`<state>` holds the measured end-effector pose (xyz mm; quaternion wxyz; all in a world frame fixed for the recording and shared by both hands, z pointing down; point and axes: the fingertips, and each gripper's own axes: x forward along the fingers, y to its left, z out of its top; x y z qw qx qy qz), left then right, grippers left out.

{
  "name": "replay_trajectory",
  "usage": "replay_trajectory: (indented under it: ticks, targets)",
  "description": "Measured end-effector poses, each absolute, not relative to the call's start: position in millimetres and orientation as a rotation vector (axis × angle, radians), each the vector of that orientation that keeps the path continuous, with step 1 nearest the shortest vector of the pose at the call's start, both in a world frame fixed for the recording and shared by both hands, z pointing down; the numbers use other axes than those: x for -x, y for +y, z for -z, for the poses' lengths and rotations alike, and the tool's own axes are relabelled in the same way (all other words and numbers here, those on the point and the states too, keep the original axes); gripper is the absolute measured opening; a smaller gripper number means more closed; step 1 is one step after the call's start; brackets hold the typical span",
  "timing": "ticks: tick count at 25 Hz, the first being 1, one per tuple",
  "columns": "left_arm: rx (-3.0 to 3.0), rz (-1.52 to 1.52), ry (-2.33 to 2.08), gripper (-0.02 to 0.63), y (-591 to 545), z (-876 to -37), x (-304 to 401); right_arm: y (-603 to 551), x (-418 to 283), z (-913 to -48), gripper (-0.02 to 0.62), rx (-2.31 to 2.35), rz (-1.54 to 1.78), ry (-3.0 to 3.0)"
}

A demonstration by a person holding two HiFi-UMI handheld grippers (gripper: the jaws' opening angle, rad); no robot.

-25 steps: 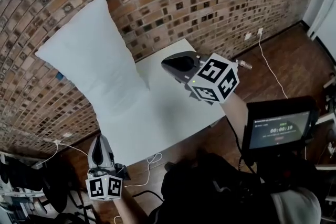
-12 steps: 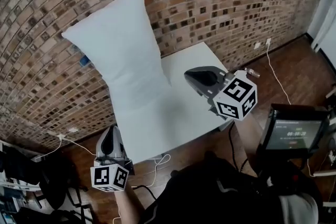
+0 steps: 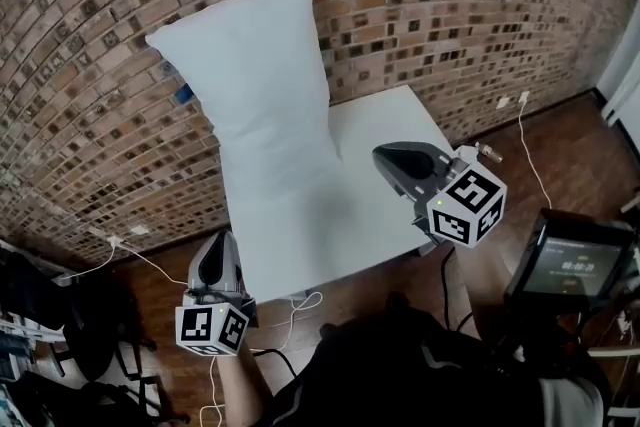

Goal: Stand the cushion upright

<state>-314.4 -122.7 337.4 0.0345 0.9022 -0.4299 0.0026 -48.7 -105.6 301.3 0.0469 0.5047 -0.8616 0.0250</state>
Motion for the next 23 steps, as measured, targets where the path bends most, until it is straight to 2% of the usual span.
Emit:
replay_trajectory:
  ticks: [23]
  targets:
    - [-2.693, -0.019, -1.375, 0.002, -112.5, -341.0, 271.4, -83.5, 0.4, -314.8, 0.006, -1.553, -0.143, -2.652]
